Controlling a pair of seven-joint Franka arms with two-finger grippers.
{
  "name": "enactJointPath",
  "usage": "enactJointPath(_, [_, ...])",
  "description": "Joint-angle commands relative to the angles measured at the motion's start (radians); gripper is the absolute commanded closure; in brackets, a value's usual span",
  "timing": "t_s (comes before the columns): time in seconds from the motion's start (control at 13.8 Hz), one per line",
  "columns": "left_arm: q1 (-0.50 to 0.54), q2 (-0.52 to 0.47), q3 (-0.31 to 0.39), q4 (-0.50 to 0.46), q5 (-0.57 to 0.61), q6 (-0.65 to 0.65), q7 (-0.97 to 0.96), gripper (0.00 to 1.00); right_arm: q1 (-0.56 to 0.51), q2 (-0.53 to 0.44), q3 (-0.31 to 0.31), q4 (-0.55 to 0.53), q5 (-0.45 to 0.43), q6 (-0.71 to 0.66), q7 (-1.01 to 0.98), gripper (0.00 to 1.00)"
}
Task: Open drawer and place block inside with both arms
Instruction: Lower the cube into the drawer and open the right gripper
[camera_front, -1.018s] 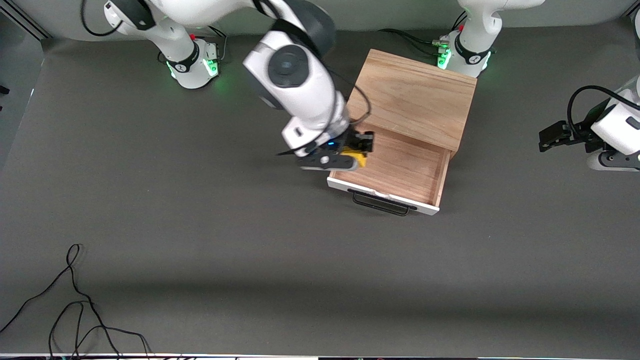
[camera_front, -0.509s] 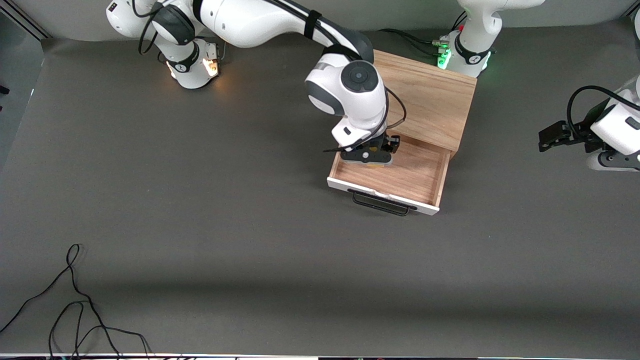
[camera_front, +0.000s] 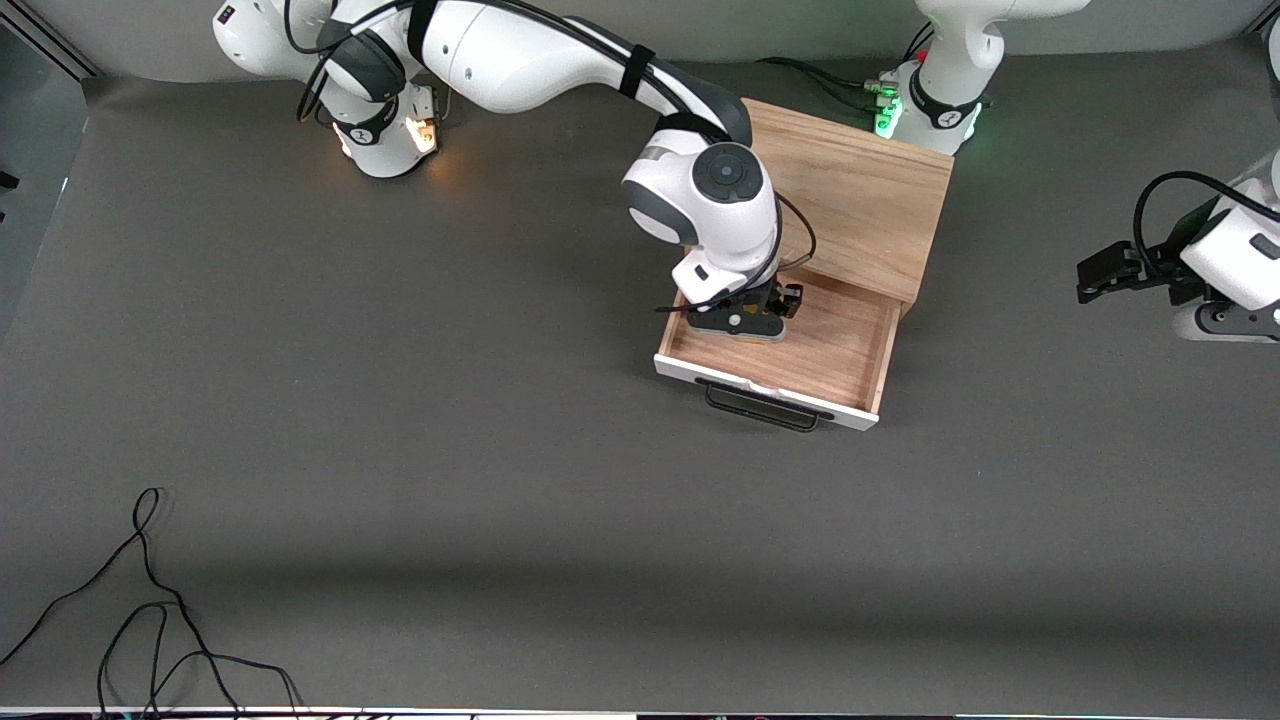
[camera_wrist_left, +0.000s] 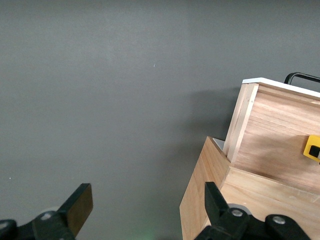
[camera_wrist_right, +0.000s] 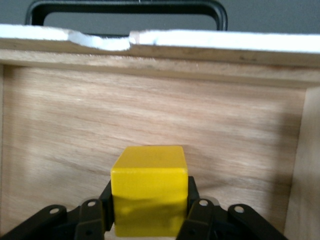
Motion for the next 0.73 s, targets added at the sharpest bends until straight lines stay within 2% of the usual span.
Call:
enactJointPath(0.0, [-0.002,-0.01,0.0,-0.008,0.002,-0.009,0.017,0.0,0.016,0.018,-0.007,0.044,-0.058,-0.002,0.039,0.0])
enactJointPath(0.07, [-0.005,-0.01,0.0,-0.008,0.002,-0.009,0.016,0.0,0.016,0.016,-0.007,0.044,-0.078,-0.002,0.041,0.0])
enactJointPath(0.44, [-0.007,-0.012,0.0,-0.007,0.002,-0.02,0.016,0.0,0.003,-0.043,-0.007,0.044,-0.072,-0.019,0.064,0.0])
enactJointPath(0.65, [-0.007,-0.013,-0.002,-0.007,0.002,-0.021,0.013,0.0,-0.056,-0.137,-0.01,0.044,-0.067,-0.135,0.053,0.0])
